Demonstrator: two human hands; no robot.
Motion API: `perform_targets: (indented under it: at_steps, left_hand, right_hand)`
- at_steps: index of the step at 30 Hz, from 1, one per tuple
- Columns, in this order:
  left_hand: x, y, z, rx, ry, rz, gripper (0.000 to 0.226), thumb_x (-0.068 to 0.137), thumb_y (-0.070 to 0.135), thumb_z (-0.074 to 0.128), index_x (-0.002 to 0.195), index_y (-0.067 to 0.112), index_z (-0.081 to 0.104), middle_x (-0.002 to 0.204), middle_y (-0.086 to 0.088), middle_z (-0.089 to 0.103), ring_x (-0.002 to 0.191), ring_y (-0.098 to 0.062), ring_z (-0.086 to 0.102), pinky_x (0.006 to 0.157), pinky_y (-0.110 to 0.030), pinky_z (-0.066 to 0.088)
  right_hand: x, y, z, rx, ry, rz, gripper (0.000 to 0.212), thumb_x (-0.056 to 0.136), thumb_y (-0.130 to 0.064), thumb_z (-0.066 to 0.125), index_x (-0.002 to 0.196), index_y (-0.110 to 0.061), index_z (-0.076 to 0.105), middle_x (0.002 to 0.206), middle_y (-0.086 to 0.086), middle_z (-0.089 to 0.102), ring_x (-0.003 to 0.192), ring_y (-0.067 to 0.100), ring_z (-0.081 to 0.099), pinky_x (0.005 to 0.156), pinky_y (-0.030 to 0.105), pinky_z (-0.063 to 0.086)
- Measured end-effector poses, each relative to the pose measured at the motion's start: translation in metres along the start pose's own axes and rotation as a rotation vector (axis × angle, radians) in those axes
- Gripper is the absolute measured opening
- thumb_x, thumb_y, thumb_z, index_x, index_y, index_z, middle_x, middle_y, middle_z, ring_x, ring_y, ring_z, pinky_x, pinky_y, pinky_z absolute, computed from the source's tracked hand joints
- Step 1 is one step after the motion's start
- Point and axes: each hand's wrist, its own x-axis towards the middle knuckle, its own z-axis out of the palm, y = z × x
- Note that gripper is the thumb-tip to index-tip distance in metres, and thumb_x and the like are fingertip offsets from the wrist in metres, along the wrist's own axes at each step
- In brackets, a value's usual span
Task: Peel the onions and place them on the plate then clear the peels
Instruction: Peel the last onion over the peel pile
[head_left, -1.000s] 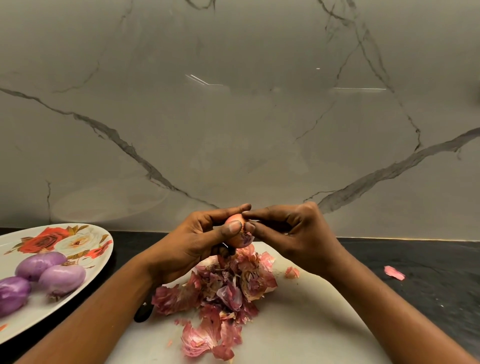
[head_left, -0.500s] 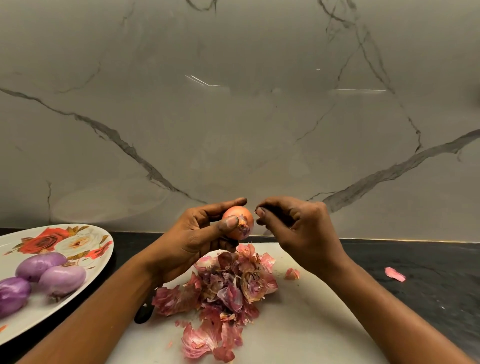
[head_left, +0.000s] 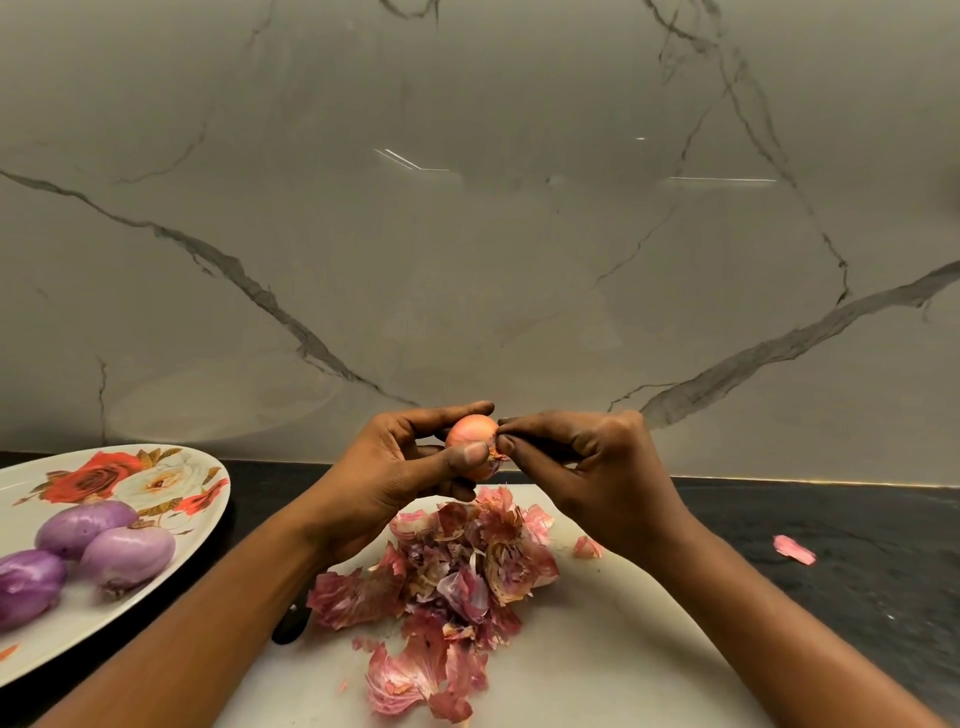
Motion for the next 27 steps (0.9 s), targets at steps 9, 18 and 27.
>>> perform_targets:
  at_steps: [9, 18, 27]
  left_hand:
    - [-0.0008, 0.0009, 0.0005, -0.057, -0.010, -0.008, 0.052, 0.076, 0.024, 0.081, 0.127, 0.021, 0.077, 0.122, -0.006, 0.076, 0.100, -0.031, 0.075, 0.083, -0.036, 0.064]
    - [0.0018, 0.0018, -0.0027, -0.219, -0.016, -0.025, 0.050, 0.088, 0.008, 0.069, 0.138, 0.012, 0.067, 0.129, -0.015, 0.073, 0.115, -0.040, 0.073, 0.092, -0.039, 0.064]
    - [0.0000, 0.0009, -0.0018, -0.130, -0.049, -0.010, 0.046, 0.086, 0.011, 0.073, 0.132, 0.015, 0.072, 0.127, -0.014, 0.074, 0.118, -0.035, 0.072, 0.094, -0.041, 0.063]
  right_hand:
    - [0.0025, -0.0014, 0.0012, -0.171, -0.008, -0.022, 0.020, 0.105, -0.022, 0.063, 0.114, -0.009, 0.074, 0.101, 0.003, 0.079, 0.088, 0.011, 0.074, 0.078, 0.017, 0.061]
    - [0.0016, 0.0028, -0.0047, 0.106, 0.033, 0.209, 0.017, 0.092, 0.000, 0.076, 0.106, -0.010, 0.081, 0.095, -0.003, 0.080, 0.087, 0.010, 0.078, 0.078, 0.030, 0.066]
    - [0.0017, 0.0001, -0.0065, 0.323, -0.131, 0.348, 0.052, 0.090, -0.023, 0.083, 0.139, -0.014, 0.067, 0.123, 0.002, 0.077, 0.108, 0.009, 0.076, 0.089, 0.037, 0.065]
